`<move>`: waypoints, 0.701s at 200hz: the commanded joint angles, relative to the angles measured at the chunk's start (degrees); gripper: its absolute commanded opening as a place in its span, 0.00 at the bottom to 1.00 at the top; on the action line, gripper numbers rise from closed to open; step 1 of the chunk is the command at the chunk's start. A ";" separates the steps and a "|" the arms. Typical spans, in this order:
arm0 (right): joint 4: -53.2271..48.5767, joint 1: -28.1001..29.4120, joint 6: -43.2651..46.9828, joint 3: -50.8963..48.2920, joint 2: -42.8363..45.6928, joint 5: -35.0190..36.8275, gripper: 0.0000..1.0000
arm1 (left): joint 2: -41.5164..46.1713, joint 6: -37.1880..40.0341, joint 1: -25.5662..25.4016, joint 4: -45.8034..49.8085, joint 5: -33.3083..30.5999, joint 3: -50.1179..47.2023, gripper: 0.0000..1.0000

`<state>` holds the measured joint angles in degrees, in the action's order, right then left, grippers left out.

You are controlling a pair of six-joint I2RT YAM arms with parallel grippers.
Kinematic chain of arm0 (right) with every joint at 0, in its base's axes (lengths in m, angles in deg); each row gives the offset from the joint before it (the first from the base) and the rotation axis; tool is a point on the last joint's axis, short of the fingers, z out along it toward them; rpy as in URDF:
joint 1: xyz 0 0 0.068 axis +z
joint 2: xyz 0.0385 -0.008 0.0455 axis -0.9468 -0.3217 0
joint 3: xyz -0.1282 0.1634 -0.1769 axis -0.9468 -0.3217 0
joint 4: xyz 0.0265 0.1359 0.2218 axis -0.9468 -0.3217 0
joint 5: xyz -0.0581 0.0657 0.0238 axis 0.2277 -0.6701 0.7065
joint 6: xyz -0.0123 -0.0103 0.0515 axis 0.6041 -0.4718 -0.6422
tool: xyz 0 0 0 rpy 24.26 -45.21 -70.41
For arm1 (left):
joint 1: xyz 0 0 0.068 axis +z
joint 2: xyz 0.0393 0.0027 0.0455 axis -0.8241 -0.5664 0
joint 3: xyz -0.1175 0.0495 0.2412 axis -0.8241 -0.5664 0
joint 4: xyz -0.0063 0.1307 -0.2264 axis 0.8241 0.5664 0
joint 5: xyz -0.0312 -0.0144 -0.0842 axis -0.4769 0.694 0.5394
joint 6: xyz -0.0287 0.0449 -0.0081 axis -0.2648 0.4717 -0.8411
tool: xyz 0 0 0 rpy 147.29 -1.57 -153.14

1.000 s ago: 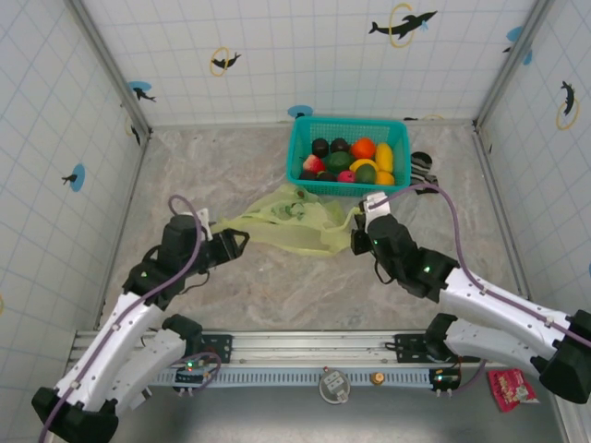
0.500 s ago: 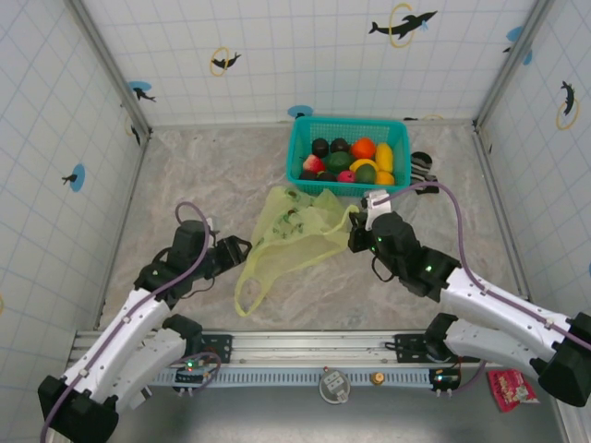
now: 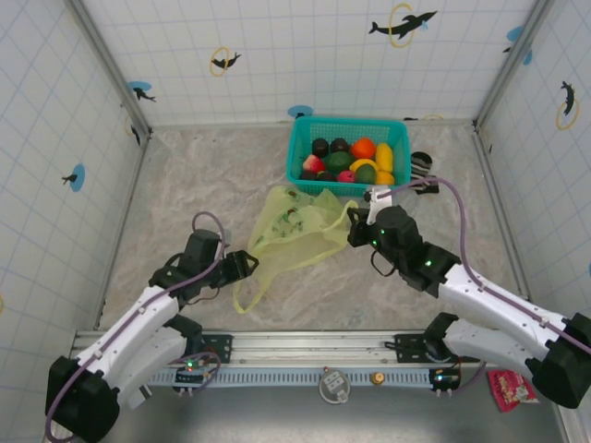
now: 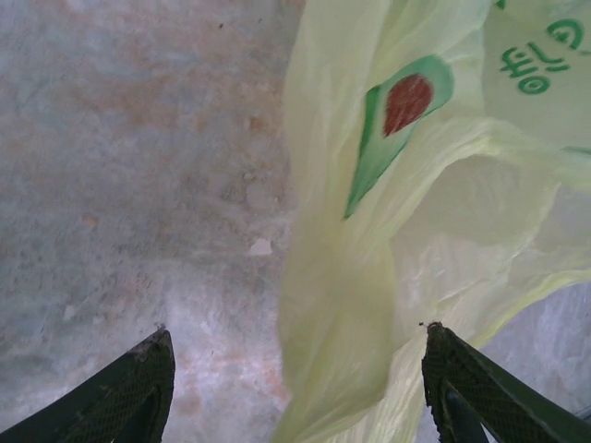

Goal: Place the fake fruits into the plastic bag and tie a complex knot

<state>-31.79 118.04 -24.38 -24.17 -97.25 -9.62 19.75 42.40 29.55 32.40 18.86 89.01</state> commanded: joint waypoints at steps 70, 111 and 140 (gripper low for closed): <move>-3.34 -5.14 0.79 10.71 -2.48 -10.85 0.00 | -11.27 23.02 -1.90 -6.73 2.30 11.83 0.66; -3.39 -6.63 0.39 11.60 -2.57 -12.31 0.00 | -11.33 21.52 -1.89 -5.07 0.57 10.40 0.69; -2.78 -7.09 -0.03 11.51 -2.45 -12.59 0.00 | -13.66 17.25 -1.92 -5.76 1.51 7.50 0.65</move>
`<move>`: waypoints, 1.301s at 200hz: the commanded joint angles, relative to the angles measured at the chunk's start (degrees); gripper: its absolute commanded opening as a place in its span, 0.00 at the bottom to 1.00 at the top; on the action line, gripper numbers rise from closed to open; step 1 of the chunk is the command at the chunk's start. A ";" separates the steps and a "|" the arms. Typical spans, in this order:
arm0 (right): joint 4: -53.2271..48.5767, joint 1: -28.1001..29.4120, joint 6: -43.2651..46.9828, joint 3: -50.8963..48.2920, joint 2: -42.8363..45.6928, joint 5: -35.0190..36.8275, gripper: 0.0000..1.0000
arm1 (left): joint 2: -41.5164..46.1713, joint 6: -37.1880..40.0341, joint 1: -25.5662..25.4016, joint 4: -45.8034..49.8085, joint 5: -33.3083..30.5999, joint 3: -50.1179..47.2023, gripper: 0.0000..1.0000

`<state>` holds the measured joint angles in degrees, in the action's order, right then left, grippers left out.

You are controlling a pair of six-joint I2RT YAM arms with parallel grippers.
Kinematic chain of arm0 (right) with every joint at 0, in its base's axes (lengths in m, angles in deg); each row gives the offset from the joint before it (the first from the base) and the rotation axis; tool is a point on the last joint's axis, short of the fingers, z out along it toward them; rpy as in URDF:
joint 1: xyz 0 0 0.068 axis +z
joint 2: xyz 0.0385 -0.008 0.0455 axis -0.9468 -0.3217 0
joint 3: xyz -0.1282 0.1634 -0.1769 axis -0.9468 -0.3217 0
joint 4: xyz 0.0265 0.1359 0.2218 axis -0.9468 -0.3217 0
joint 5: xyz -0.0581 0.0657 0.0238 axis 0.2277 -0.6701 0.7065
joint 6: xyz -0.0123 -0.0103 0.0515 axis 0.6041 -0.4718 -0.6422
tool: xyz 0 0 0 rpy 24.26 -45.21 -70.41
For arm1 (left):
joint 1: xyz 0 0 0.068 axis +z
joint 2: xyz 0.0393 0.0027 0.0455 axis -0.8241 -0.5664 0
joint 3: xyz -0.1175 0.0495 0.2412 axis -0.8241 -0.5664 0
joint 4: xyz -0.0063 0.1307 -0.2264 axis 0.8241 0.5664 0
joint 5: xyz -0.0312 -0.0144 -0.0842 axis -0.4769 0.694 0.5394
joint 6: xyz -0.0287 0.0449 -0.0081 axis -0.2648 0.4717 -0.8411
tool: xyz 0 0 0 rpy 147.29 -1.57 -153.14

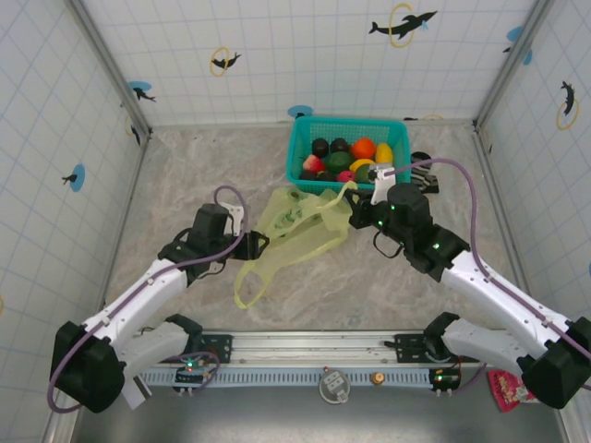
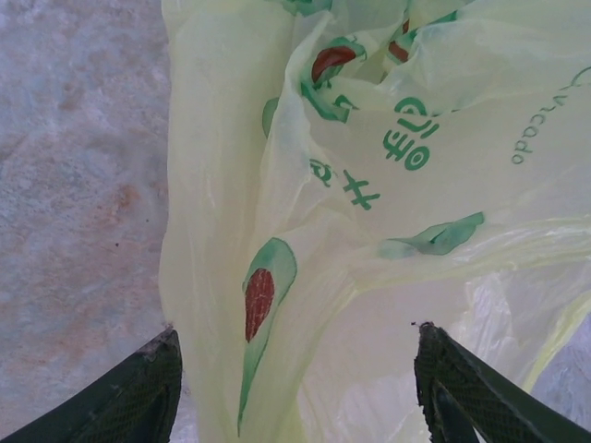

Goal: Place the fake fruits into the plastic bag and tie a complex knot

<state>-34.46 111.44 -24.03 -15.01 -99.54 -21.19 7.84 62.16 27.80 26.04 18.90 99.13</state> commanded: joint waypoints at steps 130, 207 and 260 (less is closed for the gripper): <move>4.77 -2.18 -4.01 -0.93 -0.27 -2.78 0.00 | -9.78 -24.89 -0.24 -25.25 11.34 -14.07 0.42; 4.27 -5.13 -4.01 -2.41 -1.71 -3.41 0.00 | -15.94 -21.06 -0.33 -22.90 4.86 -6.88 0.00; -1.61 -4.98 2.05 -2.17 0.95 -9.70 0.68 | -7.22 -17.46 -0.33 3.10 -13.96 7.47 0.00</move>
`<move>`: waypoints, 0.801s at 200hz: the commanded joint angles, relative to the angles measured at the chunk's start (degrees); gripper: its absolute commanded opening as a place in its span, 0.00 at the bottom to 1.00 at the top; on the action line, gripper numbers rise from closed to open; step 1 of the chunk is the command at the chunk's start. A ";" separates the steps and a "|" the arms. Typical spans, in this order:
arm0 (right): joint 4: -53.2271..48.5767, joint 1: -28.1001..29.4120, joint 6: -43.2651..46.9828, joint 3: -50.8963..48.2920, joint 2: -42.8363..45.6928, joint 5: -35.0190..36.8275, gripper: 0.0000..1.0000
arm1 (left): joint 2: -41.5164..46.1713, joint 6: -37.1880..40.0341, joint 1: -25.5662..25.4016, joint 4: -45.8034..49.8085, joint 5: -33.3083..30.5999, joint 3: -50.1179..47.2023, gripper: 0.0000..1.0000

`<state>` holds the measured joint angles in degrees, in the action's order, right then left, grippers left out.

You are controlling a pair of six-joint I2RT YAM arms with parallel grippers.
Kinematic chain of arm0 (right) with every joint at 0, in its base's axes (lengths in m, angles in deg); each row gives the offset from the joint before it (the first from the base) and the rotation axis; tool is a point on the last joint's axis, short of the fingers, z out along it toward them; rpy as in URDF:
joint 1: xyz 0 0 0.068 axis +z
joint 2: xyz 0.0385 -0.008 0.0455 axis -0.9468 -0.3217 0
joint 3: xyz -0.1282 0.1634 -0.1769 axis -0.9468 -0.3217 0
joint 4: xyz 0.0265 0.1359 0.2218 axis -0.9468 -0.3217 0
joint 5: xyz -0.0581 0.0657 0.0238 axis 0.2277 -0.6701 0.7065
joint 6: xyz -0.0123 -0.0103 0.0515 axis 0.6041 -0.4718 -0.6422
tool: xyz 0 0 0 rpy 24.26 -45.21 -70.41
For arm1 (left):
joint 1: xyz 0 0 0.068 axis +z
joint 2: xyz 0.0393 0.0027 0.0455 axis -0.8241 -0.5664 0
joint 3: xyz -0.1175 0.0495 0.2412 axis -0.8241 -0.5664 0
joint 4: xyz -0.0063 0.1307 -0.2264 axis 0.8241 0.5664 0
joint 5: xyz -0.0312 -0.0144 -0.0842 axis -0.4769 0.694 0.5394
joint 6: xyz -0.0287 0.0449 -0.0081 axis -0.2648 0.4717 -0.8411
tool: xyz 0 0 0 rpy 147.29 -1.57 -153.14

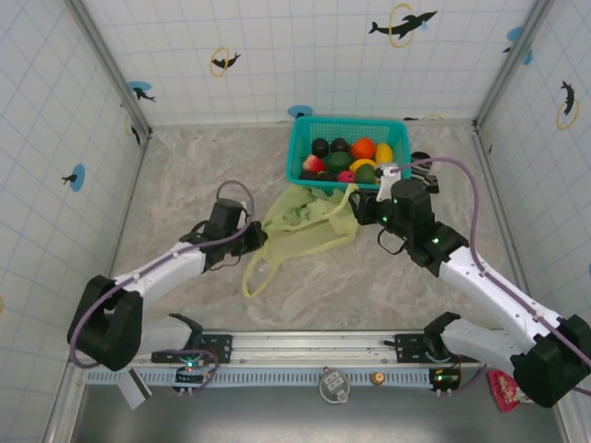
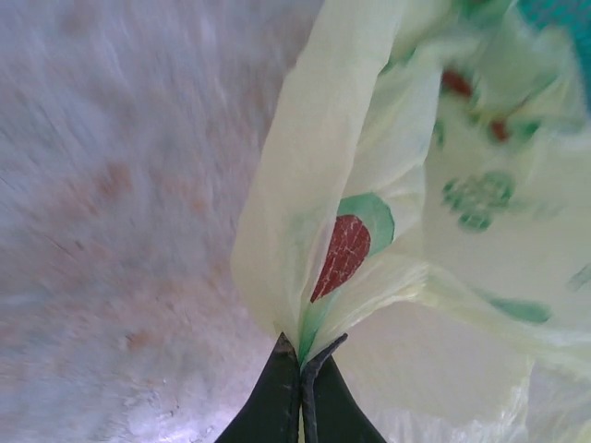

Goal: Place the fake fruits into the plastic bag and tie a complex knot

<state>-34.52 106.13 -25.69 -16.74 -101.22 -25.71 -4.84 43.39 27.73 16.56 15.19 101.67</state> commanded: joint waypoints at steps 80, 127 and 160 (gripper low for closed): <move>-1.74 -0.84 9.77 2.79 2.79 -18.05 0.83 | 11.91 -13.10 9.22 25.34 -16.14 11.11 0.00; 3.86 -3.01 6.90 6.92 -3.16 -19.91 0.79 | 7.50 -17.23 13.35 25.59 -10.92 14.31 0.00; -1.02 -3.29 6.38 12.37 -7.55 -12.02 0.76 | 4.26 -20.70 13.80 24.67 -7.45 17.68 0.00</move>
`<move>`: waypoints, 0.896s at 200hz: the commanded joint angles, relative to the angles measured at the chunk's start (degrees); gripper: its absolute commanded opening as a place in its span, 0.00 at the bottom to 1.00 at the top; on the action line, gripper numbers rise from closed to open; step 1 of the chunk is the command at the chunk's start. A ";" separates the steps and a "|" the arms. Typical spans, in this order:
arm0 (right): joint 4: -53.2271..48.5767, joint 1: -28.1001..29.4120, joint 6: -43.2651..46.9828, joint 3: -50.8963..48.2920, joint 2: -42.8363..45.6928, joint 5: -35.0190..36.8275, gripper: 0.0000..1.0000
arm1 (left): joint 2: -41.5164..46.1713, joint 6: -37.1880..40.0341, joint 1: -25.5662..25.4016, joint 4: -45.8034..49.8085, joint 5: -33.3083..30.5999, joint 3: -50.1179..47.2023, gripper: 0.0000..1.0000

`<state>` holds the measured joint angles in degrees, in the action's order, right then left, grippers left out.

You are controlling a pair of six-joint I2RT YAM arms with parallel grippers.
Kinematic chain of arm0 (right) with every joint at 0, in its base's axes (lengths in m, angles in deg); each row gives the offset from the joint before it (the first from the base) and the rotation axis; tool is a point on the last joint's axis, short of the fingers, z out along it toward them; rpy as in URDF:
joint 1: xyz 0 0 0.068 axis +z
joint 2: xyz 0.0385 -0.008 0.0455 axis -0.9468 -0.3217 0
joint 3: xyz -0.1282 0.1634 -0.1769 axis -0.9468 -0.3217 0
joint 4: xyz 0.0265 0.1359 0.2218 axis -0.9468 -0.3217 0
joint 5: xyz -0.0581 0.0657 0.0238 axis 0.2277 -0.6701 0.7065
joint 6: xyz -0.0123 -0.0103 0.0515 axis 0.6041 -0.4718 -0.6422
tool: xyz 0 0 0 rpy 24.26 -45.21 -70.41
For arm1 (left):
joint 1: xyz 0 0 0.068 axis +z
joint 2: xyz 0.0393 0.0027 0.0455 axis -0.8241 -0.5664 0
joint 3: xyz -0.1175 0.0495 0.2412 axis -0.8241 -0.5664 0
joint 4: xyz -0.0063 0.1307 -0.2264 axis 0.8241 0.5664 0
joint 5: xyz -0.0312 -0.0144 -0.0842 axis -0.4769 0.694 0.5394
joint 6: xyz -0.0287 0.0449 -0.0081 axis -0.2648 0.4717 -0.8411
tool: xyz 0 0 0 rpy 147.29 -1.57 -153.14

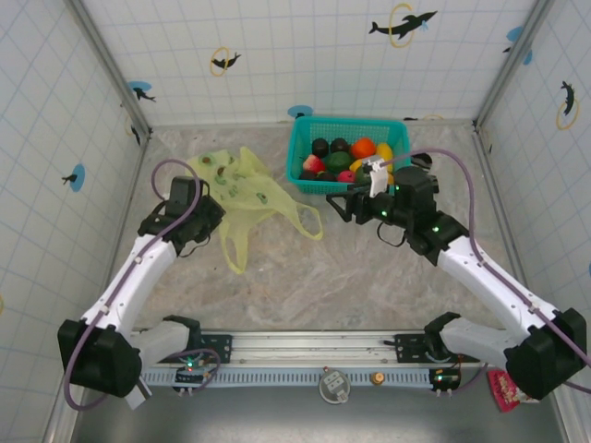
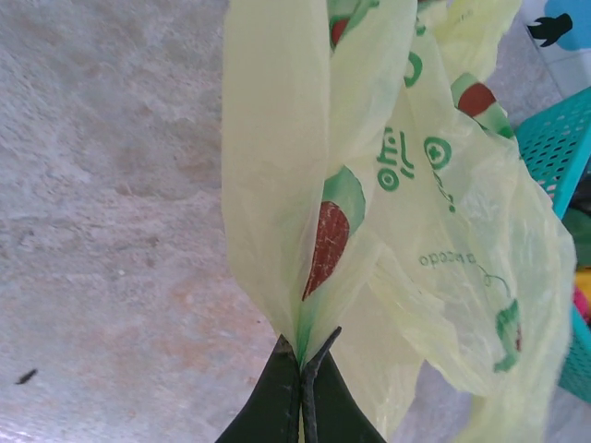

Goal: Place the fake fruits into the plastic bag and tie a complex knot

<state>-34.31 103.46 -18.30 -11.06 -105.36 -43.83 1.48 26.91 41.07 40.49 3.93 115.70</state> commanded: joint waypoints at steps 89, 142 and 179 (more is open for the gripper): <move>-26.05 -14.03 -5.40 29.66 -36.19 20.68 0.79 | -1.40 -6.34 0.47 0.14 4.35 4.66 0.00; -27.07 -14.01 -5.36 34.84 -45.83 17.45 0.82 | -0.77 -5.48 0.51 -1.22 5.46 1.71 0.00; -27.42 -14.01 -4.64 40.07 -51.24 18.54 0.78 | -0.09 -5.36 0.46 -1.77 6.12 0.52 0.00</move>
<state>-60.03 89.50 -22.89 24.85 -153.13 -25.10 -0.07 21.18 41.31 39.33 8.94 117.03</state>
